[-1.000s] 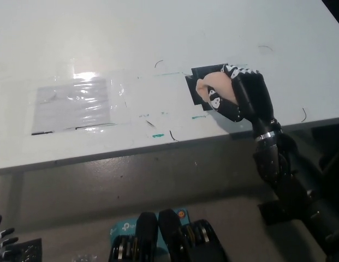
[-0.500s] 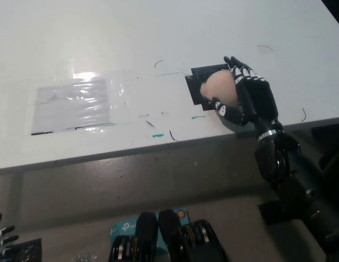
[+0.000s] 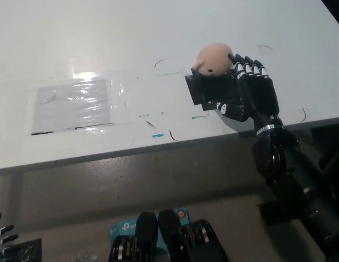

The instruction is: The robot uses its right hand to grab and squeeze a pink dumpling toy kept on the black mask on the desk

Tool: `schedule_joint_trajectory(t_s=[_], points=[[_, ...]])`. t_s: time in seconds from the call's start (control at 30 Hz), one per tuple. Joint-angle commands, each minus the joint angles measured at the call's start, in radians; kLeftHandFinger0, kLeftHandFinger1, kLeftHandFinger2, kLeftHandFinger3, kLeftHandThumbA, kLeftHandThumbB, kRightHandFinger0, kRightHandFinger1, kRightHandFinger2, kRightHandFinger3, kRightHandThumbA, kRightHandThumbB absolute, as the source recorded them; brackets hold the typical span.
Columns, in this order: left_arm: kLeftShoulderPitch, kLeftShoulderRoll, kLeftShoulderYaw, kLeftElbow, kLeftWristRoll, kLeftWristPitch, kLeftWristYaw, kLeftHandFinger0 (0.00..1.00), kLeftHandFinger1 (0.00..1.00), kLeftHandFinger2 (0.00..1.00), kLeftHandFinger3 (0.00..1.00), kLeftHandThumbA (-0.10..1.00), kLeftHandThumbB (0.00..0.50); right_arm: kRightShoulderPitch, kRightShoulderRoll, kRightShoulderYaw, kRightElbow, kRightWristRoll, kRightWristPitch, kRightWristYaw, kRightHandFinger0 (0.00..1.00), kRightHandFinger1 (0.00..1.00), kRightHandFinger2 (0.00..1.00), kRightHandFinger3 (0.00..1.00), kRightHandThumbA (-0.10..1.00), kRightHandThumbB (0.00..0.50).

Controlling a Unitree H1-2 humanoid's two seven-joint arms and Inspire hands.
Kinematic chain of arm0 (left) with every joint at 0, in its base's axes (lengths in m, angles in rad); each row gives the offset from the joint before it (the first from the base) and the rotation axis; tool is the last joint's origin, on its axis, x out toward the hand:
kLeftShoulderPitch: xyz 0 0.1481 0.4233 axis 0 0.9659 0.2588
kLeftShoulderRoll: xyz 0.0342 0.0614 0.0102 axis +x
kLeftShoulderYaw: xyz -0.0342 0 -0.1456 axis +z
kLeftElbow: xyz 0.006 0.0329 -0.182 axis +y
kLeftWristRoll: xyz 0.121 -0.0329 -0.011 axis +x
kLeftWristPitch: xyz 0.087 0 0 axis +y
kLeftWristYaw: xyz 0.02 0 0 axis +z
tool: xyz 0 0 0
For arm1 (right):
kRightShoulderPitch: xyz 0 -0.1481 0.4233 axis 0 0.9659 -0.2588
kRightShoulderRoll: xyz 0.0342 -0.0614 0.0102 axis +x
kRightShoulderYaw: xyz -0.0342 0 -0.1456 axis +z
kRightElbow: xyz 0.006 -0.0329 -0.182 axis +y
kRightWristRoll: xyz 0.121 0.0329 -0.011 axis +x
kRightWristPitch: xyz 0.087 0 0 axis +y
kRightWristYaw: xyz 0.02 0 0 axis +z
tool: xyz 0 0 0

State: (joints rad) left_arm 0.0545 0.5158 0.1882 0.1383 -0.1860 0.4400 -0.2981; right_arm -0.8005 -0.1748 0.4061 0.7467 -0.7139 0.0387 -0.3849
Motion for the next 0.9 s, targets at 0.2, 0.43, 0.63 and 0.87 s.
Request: schedule_joint_trajectory(t_s=[0.2,0.43,0.63,0.87], points=[[-0.001,0.026,0.012,-0.008,-0.003,-0.035,-0.012,0.71,0.82,0.92,0.94,1.0,0.135,0.05,-0.043,-0.074,-0.308,0.075,-0.009,0.122,1.0,1.0,1.0,1.0,0.35,0.311],[-0.009,0.025,0.016,-0.008,-0.005,-0.002,-0.003,0.73,0.82,0.91,0.91,1.0,0.138,0.236,-0.114,-0.178,-0.696,0.113,0.041,0.192,0.05,0.27,0.79,0.8,0.06,0.19],[-0.012,0.024,0.013,-0.007,-0.003,-0.002,-0.003,0.73,0.81,0.89,0.89,1.0,0.145,0.409,-0.132,-0.266,-0.904,0.193,0.106,0.264,0.05,0.17,0.5,0.77,-0.01,0.165],[-0.015,0.028,0.01,-0.013,0.002,0.005,-0.002,0.72,0.81,0.89,0.89,1.0,0.147,0.581,-0.08,-0.383,-0.908,0.438,0.045,0.299,0.14,0.19,0.48,0.8,-0.1,0.13]])
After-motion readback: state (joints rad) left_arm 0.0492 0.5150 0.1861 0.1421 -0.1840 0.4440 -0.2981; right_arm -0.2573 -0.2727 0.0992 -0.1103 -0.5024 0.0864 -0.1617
